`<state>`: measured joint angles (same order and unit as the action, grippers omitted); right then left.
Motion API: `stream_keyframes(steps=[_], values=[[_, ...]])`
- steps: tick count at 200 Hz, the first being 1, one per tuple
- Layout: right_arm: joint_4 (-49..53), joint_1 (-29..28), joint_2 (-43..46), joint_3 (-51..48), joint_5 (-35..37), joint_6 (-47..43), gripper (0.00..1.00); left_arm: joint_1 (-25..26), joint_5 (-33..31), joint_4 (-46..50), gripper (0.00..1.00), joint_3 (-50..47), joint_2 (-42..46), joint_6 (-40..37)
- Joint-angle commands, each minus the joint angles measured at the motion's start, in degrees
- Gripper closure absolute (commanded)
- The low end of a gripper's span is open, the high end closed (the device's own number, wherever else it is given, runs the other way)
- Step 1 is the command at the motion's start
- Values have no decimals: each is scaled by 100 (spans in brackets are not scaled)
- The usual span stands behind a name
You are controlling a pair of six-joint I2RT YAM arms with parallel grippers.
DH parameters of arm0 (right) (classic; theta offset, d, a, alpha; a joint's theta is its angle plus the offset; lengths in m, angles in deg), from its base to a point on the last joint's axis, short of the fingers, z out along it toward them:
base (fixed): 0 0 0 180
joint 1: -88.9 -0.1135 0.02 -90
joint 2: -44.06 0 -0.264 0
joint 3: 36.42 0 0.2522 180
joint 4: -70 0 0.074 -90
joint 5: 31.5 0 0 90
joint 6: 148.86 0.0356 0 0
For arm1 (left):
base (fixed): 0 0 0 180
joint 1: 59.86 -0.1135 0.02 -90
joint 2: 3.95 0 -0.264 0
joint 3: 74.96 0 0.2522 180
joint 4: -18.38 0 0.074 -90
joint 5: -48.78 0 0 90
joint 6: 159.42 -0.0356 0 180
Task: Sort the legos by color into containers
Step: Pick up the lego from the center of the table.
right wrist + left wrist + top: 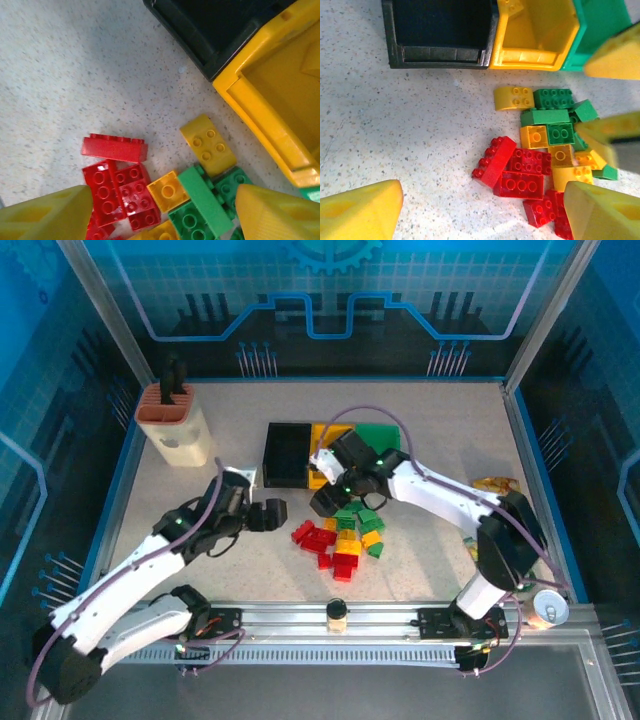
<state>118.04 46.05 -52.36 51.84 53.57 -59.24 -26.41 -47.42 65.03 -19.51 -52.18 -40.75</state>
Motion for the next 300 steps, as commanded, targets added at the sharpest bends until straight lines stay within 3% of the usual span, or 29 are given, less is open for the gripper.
stream_keyframes(steps=[1, 50, 104, 235, 263, 300], values=[[836, -74, -653, 676, 246, -740, 23, 34, -24, 306, 16, -258, 561, 314], [1345, -118, -1550, 1480, 349, -990, 30, 30, -40, 638, 16, -406, 1136, 429], [1519, -169, -2064, 1812, 795, -1047, 30, 32, -23, 618, 17, -399, 1242, 412], [1241, -337, -2616, 1888, 1310, -968, 31, 43, -66, 820, 18, -311, 1500, 346], [1247, -364, -2721, 1924, 1244, -964, 35, 43, -79, 841, 18, -303, 1508, 333], [1257, -421, -2733, 1911, 1239, -946, 51, 46, -92, 860, 19, -309, 1548, 349]])
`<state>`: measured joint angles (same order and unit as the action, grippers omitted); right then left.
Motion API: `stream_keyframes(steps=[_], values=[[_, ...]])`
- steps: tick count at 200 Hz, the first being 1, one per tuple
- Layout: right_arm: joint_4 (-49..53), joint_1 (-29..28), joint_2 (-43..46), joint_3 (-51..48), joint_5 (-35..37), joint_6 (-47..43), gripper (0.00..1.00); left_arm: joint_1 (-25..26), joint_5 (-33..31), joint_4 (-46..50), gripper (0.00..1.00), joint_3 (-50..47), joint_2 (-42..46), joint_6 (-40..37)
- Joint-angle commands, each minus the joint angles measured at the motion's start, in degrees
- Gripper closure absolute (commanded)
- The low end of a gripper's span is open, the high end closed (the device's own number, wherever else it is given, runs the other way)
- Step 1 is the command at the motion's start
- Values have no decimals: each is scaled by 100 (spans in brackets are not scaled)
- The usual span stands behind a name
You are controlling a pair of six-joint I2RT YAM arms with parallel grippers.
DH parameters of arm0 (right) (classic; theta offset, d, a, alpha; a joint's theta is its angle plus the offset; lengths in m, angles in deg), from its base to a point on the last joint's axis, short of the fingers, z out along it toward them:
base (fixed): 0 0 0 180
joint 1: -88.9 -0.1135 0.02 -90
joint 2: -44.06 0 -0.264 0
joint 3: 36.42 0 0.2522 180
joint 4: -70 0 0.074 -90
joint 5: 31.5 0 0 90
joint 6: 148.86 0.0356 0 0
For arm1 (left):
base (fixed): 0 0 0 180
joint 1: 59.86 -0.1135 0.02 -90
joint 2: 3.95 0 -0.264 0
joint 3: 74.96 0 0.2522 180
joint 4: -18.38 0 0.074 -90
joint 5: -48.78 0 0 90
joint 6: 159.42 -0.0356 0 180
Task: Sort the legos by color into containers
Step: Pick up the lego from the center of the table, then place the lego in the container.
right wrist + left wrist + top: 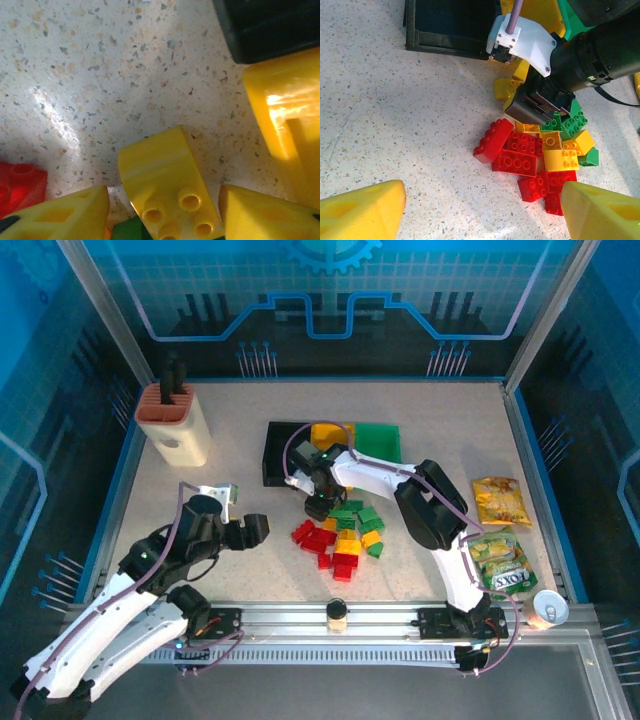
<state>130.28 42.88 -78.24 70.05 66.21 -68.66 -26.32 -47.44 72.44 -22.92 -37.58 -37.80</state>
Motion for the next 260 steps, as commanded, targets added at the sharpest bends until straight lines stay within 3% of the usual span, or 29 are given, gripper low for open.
stream_keyframes(steps=[1, 50, 101, 133, 188, 243, 260], values=[[33, -107, -145, 90, -24, -4, 51, 34, -86, 115, 18, 31, 86, 50], [31, -300, 178, 81, 68, 29, 70, 31, -99, 145, 19, 72, 115, 34], [-232, -279, 1255, 96, 151, 107, 73, 41, -97, 209, 21, 144, 114, 2], [-581, 125, 1709, 102, 337, 311, 72, 56, -55, 196, 21, 130, 51, -6], [-439, 1222, 1101, 568, -397, 1243, 71, 277, 42, 113, 23, 149, -298, -6], [-548, 1429, 494, 901, -603, 1509, 71, 611, 24, -61, 23, 59, -798, 191], [-528, 1404, 435, 992, -556, 1525, 66, 673, 8, -133, 23, 8, -876, 248]])
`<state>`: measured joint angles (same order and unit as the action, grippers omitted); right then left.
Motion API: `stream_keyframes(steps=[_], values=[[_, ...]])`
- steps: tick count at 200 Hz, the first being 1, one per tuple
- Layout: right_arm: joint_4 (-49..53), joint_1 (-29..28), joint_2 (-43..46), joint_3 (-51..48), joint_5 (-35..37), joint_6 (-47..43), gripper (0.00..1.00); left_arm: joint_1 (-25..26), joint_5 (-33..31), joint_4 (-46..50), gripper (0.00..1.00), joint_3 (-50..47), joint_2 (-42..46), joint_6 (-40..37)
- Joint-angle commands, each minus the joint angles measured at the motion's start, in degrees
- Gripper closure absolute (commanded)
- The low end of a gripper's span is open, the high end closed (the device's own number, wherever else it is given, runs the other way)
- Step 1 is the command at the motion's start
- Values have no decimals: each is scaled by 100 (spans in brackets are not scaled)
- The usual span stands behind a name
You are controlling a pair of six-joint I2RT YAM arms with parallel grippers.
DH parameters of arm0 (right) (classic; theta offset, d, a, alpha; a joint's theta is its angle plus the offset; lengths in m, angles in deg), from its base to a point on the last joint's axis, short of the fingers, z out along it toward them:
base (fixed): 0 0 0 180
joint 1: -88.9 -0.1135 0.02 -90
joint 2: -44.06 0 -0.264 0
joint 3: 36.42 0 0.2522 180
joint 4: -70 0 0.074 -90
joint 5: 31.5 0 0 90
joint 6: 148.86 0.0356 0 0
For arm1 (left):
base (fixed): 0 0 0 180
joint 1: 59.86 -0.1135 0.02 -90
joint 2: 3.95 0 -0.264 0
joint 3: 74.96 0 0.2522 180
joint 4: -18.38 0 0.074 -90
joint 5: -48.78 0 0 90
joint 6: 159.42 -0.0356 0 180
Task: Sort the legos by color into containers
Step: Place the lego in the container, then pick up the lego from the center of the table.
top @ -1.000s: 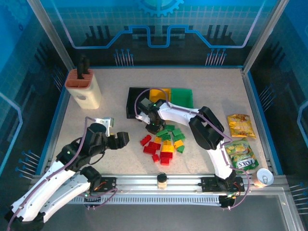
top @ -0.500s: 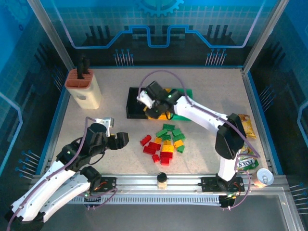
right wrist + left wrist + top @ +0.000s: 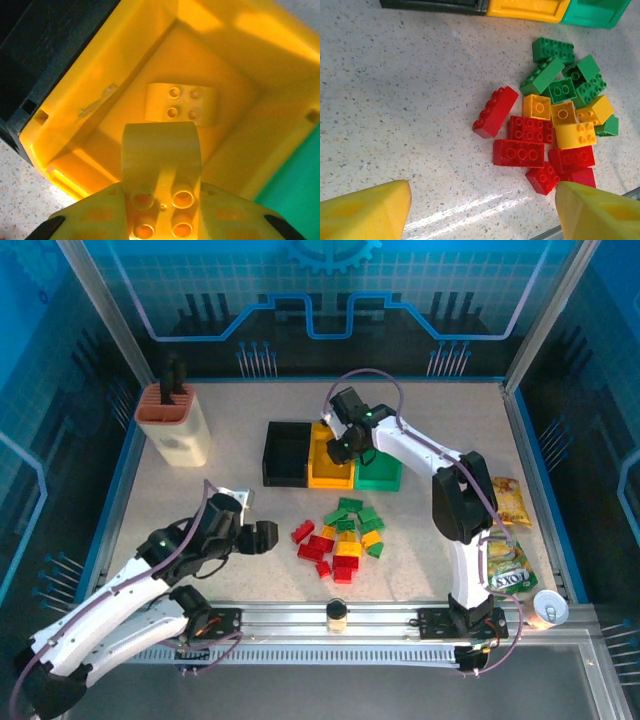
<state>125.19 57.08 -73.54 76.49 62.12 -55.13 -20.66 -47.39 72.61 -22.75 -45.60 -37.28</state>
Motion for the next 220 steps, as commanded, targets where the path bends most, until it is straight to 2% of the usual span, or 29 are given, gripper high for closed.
stream_keyframes(steps=[1, 7, 18, 28, 60, 101, 142, 220], values=[[-16, -17, -35, 353, -145, 172, 66, 106, 3, -152, 23, -11, -82, 205], [-6, -27, -24, 367, -120, 180, 61, 137, 1, -169, 23, -24, -112, 204], [-8, -65, 50, 362, -54, 187, 39, 165, -11, -193, 23, -41, -169, 214], [-18, -109, 185, 319, 29, 175, 33, 185, -15, -213, 23, -57, -230, 207], [-175, -300, 907, -49, 199, 165, 31, 251, 26, -376, 23, -70, -580, 157], [-682, -509, 2213, -1098, -81, 216, 30, 300, 141, -722, 23, 69, -1206, 13], [-1169, -540, 3377, -2264, -363, 414, 30, 321, 358, -994, 27, 496, -2415, -357], [-1564, -537, 4815, -4131, -485, 978, 32, 339, 199, -1283, 38, 1220, -4313, -687]])
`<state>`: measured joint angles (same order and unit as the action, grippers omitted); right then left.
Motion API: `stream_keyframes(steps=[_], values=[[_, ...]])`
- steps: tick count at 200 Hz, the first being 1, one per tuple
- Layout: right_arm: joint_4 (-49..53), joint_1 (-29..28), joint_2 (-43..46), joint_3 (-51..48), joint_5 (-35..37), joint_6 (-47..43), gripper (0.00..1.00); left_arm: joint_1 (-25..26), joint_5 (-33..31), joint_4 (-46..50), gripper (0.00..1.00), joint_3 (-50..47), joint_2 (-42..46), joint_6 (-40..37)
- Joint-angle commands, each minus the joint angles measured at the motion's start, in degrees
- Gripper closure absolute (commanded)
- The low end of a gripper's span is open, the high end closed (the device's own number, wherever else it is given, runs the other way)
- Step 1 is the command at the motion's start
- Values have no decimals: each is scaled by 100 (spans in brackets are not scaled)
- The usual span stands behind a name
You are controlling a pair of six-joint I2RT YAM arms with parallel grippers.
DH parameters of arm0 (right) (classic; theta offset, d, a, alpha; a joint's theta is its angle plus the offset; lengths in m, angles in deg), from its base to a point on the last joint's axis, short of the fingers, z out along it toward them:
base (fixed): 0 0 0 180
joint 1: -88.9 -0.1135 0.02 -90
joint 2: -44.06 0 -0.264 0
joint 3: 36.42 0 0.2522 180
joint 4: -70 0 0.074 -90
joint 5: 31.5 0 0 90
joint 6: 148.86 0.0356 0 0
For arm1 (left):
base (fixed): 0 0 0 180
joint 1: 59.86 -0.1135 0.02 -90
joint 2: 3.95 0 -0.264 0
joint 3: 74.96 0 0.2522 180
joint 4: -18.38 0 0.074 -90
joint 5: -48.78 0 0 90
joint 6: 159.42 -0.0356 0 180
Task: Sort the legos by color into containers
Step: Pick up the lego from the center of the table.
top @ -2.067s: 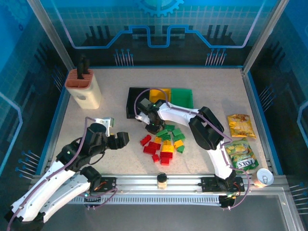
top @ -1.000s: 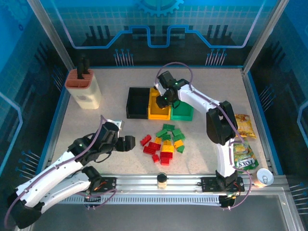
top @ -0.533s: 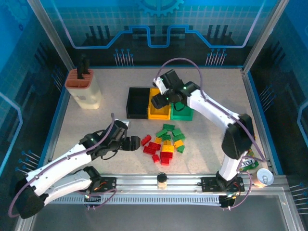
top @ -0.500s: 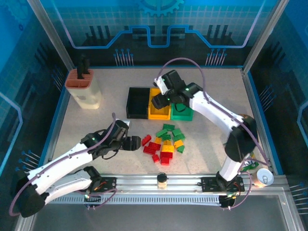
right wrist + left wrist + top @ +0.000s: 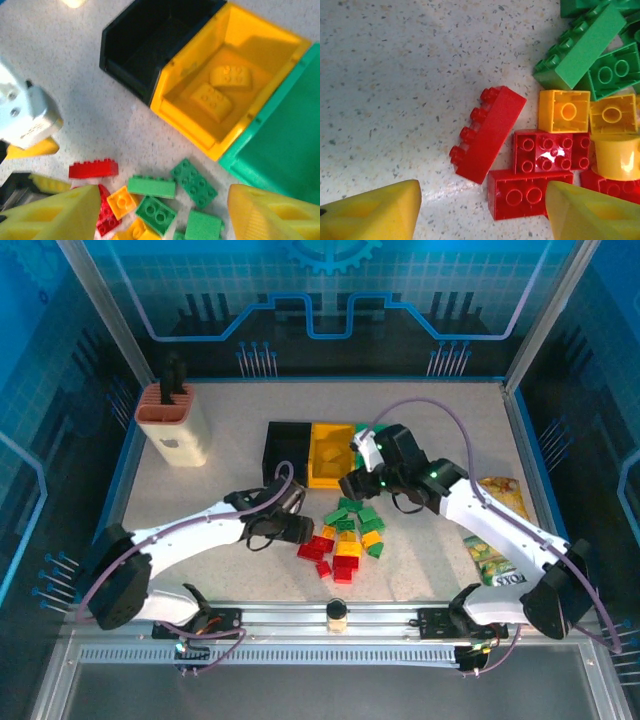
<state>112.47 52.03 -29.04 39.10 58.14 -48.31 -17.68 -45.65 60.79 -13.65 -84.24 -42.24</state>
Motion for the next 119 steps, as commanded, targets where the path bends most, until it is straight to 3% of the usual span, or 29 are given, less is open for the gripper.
stream_keyframes(steps=[1, 74, 119], values=[[-294, -32, 379, -405, -87, 302, 32, 39, 27, -98, 38, 318, -472, -193], [-455, 3, 985, -1282, -17, 553, 33, 40, -168, -52, 46, 648, -1182, -310], [-494, 43, 1194, -1499, 31, 614, 34, 47, -315, 125, 59, 810, -1542, -332]])
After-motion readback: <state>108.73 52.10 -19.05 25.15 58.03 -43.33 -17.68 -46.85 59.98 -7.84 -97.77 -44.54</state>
